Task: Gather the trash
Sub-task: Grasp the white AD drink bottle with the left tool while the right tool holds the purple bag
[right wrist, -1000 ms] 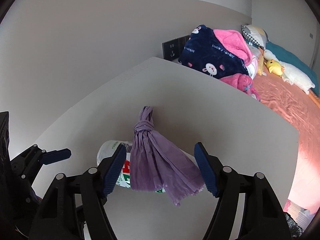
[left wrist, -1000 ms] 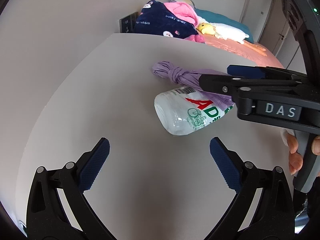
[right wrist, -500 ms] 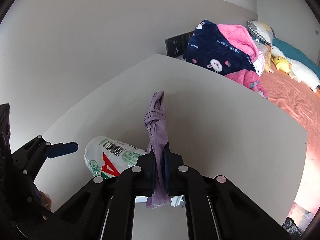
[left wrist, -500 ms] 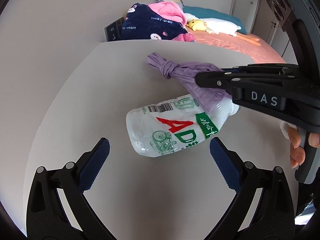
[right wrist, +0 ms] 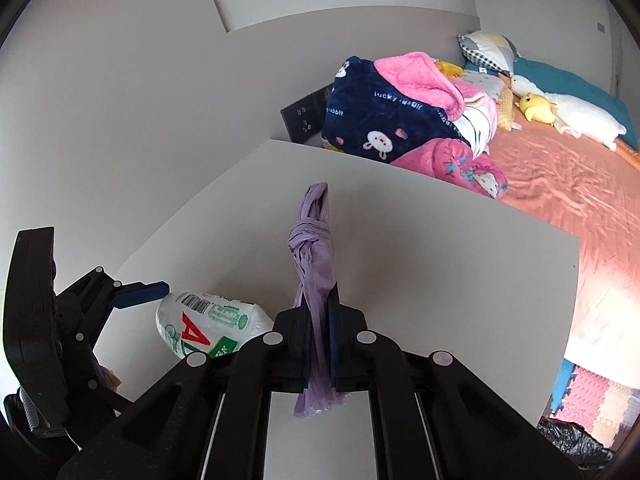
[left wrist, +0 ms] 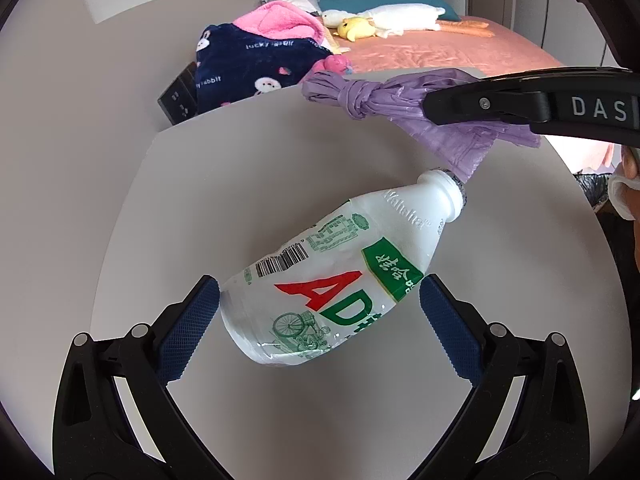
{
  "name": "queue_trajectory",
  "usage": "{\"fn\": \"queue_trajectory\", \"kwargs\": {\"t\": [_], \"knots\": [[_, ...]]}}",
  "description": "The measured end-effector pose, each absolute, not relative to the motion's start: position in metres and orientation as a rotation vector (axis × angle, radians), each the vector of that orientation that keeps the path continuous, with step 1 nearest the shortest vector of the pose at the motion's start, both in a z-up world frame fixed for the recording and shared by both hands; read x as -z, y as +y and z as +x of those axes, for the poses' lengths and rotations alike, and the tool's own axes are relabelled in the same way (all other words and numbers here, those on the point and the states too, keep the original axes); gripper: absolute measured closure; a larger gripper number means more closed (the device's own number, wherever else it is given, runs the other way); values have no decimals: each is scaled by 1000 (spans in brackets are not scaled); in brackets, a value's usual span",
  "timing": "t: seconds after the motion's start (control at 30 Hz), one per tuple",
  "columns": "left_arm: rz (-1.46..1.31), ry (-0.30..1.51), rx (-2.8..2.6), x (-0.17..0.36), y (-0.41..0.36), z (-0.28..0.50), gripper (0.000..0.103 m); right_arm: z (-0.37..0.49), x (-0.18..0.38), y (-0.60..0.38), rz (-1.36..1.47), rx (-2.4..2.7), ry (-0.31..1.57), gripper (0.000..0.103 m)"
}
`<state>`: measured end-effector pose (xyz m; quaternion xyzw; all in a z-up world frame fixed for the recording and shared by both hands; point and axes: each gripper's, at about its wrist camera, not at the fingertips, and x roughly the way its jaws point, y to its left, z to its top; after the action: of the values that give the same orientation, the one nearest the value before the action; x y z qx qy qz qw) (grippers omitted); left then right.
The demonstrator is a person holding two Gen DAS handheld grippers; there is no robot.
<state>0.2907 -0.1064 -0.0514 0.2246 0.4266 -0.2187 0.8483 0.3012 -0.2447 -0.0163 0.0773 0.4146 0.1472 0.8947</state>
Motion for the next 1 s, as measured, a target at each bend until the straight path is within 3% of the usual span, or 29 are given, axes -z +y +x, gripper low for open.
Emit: {"fn": "queue_trajectory", "kwargs": {"t": [0.57,0.7,0.9,1.0], "knots": [[833,895,698,65,-160,311,7,305,27,-288,273,-290,863,96],[756,894,719,62,-161,315,30,305,28,-296,288,-284,860,96],[566,942,646,58,-153,321,35,300,27,-304,307,-282,851,96],[471,960,593,53,-147,324,52,296,26,-306,317,-282,849,96]]}}
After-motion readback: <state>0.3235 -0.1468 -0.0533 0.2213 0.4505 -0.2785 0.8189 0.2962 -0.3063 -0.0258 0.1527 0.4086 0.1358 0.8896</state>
